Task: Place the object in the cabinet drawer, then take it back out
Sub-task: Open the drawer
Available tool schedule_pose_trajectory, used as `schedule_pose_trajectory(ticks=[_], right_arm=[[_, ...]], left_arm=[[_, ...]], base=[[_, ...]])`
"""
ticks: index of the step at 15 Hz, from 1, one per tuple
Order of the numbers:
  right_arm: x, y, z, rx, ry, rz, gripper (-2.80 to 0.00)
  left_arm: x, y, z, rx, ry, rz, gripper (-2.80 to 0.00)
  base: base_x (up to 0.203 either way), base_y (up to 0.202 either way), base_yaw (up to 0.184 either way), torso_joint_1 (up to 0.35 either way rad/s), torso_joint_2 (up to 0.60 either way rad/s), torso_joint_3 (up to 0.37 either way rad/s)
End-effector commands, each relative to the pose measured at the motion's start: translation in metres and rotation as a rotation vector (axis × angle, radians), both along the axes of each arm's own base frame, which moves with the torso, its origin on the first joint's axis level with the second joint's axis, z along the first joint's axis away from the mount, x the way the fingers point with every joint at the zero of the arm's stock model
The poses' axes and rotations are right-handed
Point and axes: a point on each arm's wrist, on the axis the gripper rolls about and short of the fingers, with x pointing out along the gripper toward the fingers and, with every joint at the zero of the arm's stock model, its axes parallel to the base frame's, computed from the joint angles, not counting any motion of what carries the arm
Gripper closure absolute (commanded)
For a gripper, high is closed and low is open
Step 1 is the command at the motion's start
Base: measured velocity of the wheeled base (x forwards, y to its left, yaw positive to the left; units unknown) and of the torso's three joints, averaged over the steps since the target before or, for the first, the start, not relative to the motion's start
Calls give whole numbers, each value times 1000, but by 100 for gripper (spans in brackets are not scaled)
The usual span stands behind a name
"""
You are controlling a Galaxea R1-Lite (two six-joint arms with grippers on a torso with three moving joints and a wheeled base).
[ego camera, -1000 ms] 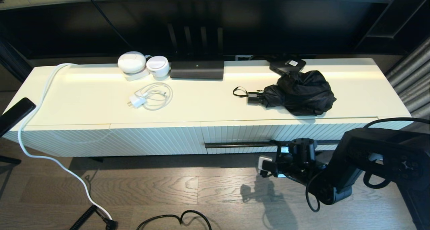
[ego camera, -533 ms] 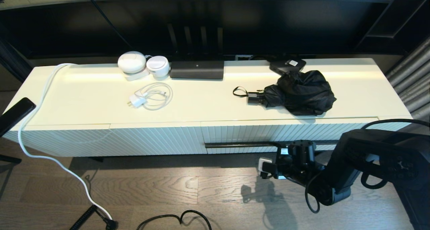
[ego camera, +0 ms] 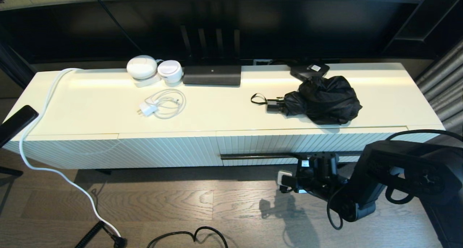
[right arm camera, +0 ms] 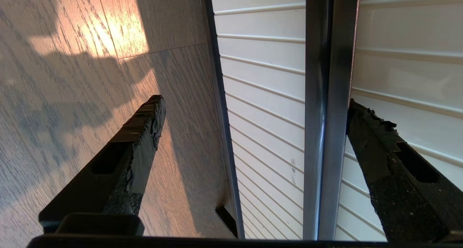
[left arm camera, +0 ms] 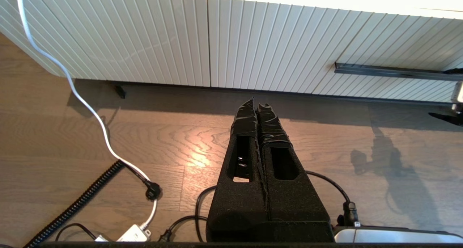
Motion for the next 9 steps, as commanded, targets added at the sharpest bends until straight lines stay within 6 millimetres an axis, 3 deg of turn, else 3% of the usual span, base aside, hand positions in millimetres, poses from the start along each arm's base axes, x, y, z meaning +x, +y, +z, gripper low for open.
schedule_pose_trajectory(ticks=[1,9], right_arm=[[-1,0,2,-4,-6,6,-280],[-20,-1,2,-25,35,8,-280]], left_arm=[[0,0,0,-1,-1,1,0],[0,0,0,-1,-1,1,0]], base=[[0,0,0,0,0,0],[0,0,0,0,0,0]])
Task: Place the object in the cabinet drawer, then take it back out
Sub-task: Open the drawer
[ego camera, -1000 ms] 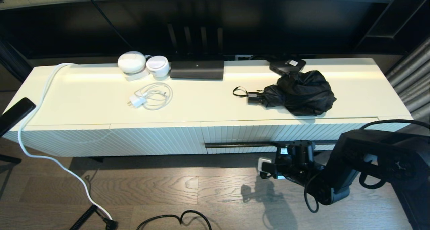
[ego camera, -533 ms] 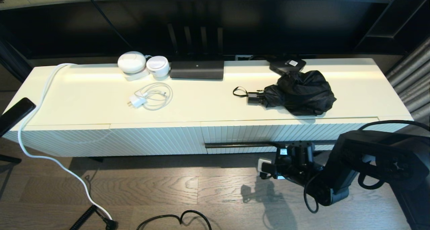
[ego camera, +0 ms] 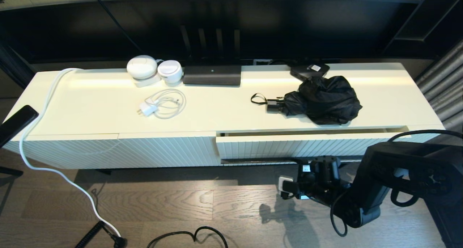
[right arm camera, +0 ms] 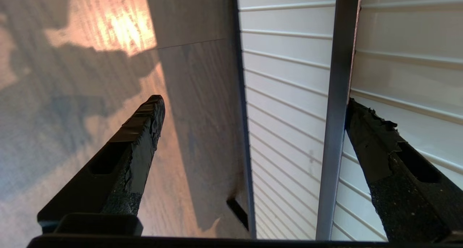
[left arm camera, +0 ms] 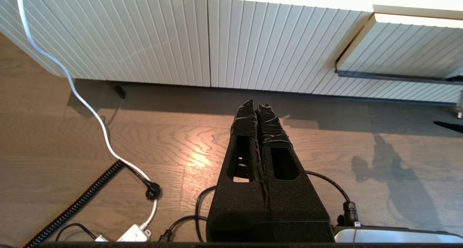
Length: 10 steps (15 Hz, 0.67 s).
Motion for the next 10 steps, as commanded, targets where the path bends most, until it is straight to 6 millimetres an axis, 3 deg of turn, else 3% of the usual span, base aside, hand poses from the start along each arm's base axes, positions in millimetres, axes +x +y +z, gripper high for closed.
schedule_pose_trajectory(ticks=[1,10], right_arm=[[-4,-1,4,-5,-6,3,-280],[-41,-13,5,-25,67,7,-280]], left_arm=[[0,0,0,-1,-1,1,0],[0,0,0,-1,-1,1,0]], base=[[0,0,0,0,0,0],[0,0,0,0,0,0]])
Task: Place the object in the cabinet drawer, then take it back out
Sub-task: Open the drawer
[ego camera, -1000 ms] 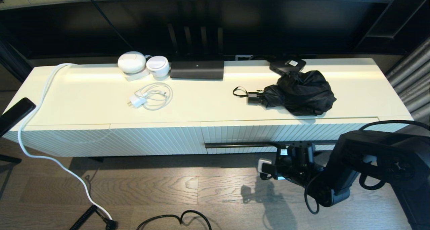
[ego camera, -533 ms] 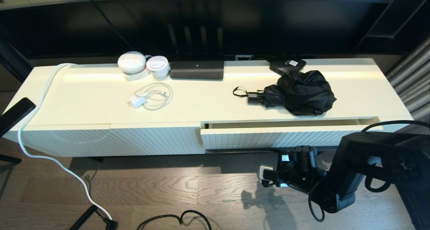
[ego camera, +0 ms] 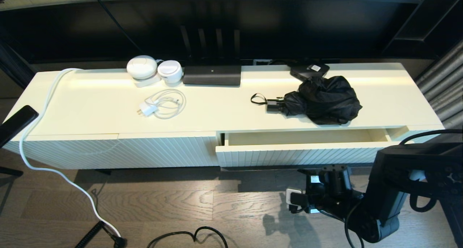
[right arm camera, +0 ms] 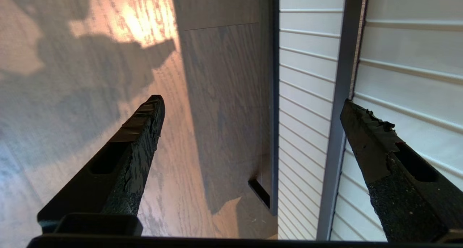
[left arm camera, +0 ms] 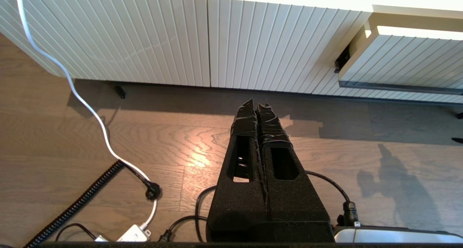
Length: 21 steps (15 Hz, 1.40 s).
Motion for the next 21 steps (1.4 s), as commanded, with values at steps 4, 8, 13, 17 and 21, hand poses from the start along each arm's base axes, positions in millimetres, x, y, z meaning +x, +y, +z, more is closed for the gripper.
schedule_pose_trajectory(ticks=[4,8,13,17,21], right_arm=[[-17,0,13,-1,-16,19,-280],[-38,-2,71,46,-141,32,-280],[-93,-23,135,66,-231,1,-280],[-140,-43,185,36,-201,-44,-280],[-144,-47,233,54,-159,-100,-280]], left_arm=[[0,0,0,-1,-1,0,0],[0,0,0,-1,-1,0,0],[0,0,0,-1,-1,0,0],[0,0,0,-1,-1,0,0],[0,0,0,-1,-1,2,0]], base=[[0,0,0,0,0,0],[0,0,0,0,0,0],[0,0,0,0,0,0],[0,0,0,0,0,0],[0,0,0,0,0,0]])
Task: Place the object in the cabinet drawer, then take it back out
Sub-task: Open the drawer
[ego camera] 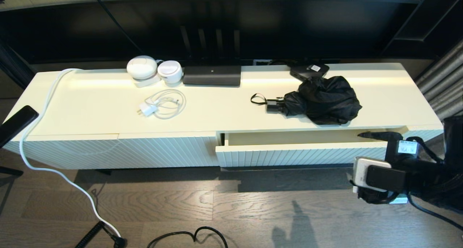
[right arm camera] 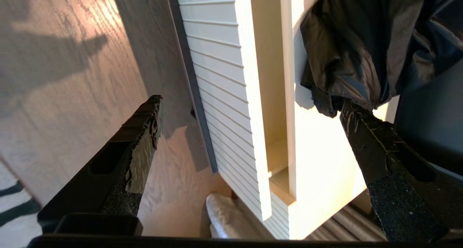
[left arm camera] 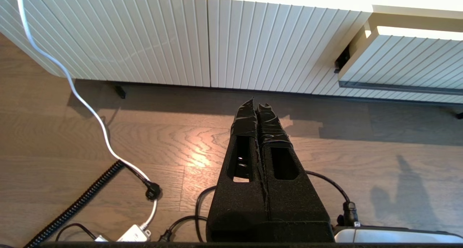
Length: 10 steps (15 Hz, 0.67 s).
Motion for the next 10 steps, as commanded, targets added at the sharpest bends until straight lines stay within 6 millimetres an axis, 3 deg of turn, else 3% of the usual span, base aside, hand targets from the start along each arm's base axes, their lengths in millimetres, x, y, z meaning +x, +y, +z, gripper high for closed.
schedule_pose_trajectory(ticks=[1,4,9,10], right_arm=[[2,0,14,3,-17,-5,-280],[25,11,9,-23,10,-39,-280],[27,13,20,15,-21,-49,-280],[24,13,20,25,-21,-53,0]], left_arm=[[0,0,0,-1,-1,0,0],[0,0,0,-1,-1,0,0],[0,0,0,-1,-1,0,0],[0,0,0,-1,-1,0,0]], base=[[0,0,0,0,0,0],[0,0,0,0,0,0],[0,0,0,0,0,0],[0,0,0,0,0,0]])
